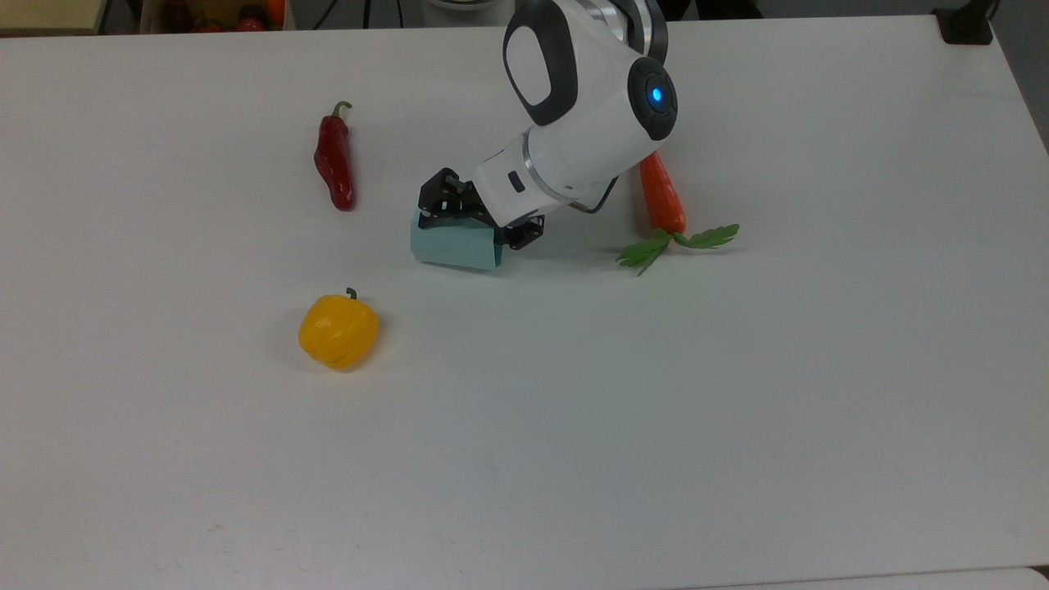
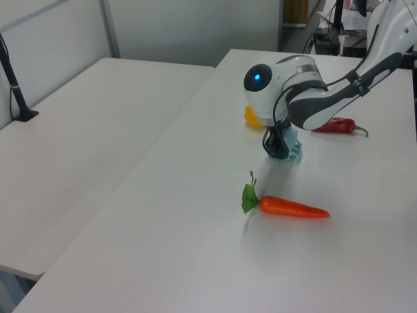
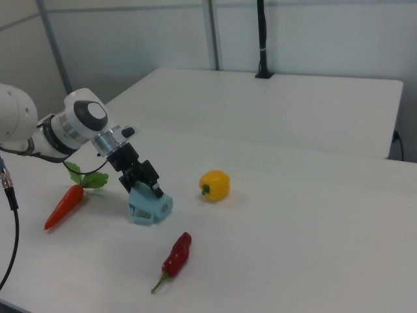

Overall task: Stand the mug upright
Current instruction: 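Close the gripper on the mug's rim, then lift the mug and rotate it upright, lowering it onto the table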

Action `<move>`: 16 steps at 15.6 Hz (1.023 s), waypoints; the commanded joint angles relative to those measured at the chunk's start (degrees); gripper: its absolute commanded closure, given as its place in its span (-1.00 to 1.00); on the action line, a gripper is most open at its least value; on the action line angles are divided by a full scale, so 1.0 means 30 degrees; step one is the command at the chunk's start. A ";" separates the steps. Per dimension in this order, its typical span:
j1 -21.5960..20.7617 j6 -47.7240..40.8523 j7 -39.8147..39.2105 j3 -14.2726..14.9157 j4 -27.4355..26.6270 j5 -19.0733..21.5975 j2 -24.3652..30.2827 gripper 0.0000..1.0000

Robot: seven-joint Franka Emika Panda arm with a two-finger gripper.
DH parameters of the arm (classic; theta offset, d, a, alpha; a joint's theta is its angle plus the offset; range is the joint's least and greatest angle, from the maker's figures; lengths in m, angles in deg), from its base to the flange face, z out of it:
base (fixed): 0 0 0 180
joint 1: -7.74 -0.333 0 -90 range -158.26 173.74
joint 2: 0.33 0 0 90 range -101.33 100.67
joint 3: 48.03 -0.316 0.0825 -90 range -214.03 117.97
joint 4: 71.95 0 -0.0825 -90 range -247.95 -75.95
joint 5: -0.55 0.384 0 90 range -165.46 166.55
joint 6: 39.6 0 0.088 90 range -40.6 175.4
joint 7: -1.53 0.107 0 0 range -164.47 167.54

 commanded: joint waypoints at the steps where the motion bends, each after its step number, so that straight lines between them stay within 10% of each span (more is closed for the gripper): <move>1: 0.0009 -0.0466 -0.0822 -0.0087 -0.0690 0.0182 0.0703 0.72; 2: 0.0009 -0.0467 -0.0822 -0.0087 -0.0690 0.0183 0.0819 1.00; 6: 0.0271 -0.0583 -0.1725 -0.0117 -0.0602 0.0648 0.1638 1.00; 16: 0.2966 -0.1054 -1.3466 0.0175 -0.0192 0.9520 0.3896 1.00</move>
